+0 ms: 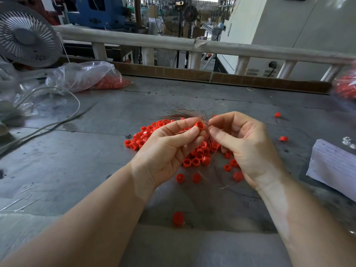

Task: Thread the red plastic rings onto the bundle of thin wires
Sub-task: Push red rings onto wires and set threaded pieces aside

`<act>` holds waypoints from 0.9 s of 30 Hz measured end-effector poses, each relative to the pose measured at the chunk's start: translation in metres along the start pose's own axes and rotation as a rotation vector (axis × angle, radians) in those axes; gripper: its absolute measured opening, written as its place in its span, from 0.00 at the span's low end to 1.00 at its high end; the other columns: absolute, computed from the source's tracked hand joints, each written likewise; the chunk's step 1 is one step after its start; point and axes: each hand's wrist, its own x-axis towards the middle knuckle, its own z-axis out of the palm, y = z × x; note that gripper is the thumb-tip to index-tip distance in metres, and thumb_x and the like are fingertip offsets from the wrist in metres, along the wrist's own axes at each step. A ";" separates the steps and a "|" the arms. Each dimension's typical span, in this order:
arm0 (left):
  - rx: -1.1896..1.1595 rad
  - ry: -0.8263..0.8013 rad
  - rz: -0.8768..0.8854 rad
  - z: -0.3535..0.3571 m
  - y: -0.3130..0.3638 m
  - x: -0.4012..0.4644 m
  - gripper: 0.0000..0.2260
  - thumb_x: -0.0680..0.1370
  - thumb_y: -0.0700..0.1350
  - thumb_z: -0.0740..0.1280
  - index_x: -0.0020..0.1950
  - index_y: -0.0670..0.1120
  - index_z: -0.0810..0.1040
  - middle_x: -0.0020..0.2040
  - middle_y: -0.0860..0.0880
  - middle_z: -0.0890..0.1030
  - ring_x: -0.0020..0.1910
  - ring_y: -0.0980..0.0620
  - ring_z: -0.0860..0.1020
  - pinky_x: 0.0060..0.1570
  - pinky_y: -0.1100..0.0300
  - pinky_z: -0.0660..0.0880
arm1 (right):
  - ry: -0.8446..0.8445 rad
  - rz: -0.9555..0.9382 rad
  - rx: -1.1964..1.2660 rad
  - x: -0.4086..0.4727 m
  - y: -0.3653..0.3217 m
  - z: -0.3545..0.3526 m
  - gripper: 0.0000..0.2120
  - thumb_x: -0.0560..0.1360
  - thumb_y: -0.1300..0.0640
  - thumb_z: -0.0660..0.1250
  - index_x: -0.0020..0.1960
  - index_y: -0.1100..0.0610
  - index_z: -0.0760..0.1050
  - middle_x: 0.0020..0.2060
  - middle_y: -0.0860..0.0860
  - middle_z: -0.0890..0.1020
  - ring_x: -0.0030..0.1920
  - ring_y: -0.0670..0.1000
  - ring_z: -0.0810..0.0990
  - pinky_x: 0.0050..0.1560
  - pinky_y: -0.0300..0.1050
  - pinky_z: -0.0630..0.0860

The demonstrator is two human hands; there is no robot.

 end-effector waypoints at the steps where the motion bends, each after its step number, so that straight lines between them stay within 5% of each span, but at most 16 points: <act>1: 0.010 0.001 -0.001 0.000 0.000 0.000 0.08 0.64 0.34 0.67 0.36 0.42 0.85 0.36 0.45 0.83 0.35 0.54 0.83 0.35 0.67 0.79 | -0.011 -0.019 -0.014 0.000 -0.002 0.001 0.07 0.70 0.64 0.72 0.42 0.52 0.80 0.34 0.45 0.82 0.32 0.39 0.76 0.32 0.29 0.70; 4: 0.032 -0.004 -0.001 0.000 0.000 -0.001 0.08 0.64 0.34 0.67 0.36 0.42 0.84 0.36 0.45 0.83 0.34 0.54 0.83 0.35 0.67 0.79 | -0.022 -0.050 -0.112 -0.001 -0.003 0.003 0.06 0.67 0.56 0.72 0.43 0.50 0.81 0.38 0.47 0.84 0.36 0.43 0.79 0.37 0.35 0.73; 8: 0.063 -0.001 0.004 0.001 0.000 -0.003 0.08 0.64 0.34 0.68 0.37 0.43 0.84 0.36 0.45 0.83 0.34 0.54 0.82 0.36 0.66 0.79 | 0.028 -0.106 -0.221 -0.003 -0.005 0.005 0.06 0.69 0.59 0.74 0.45 0.52 0.82 0.39 0.50 0.85 0.42 0.52 0.82 0.47 0.50 0.80; 18: 0.083 -0.004 -0.033 0.001 0.001 -0.003 0.09 0.64 0.35 0.68 0.41 0.41 0.85 0.37 0.44 0.84 0.35 0.54 0.83 0.37 0.65 0.80 | 0.077 -0.202 -0.376 -0.006 -0.010 0.007 0.04 0.70 0.63 0.73 0.45 0.58 0.82 0.39 0.50 0.83 0.40 0.48 0.81 0.41 0.34 0.73; 27: 0.091 0.035 -0.018 0.003 0.001 -0.004 0.10 0.62 0.33 0.67 0.40 0.39 0.85 0.36 0.42 0.83 0.35 0.51 0.83 0.36 0.65 0.79 | 0.071 -0.238 -0.401 -0.006 -0.009 0.007 0.04 0.70 0.63 0.73 0.44 0.56 0.82 0.38 0.50 0.83 0.39 0.46 0.80 0.41 0.34 0.73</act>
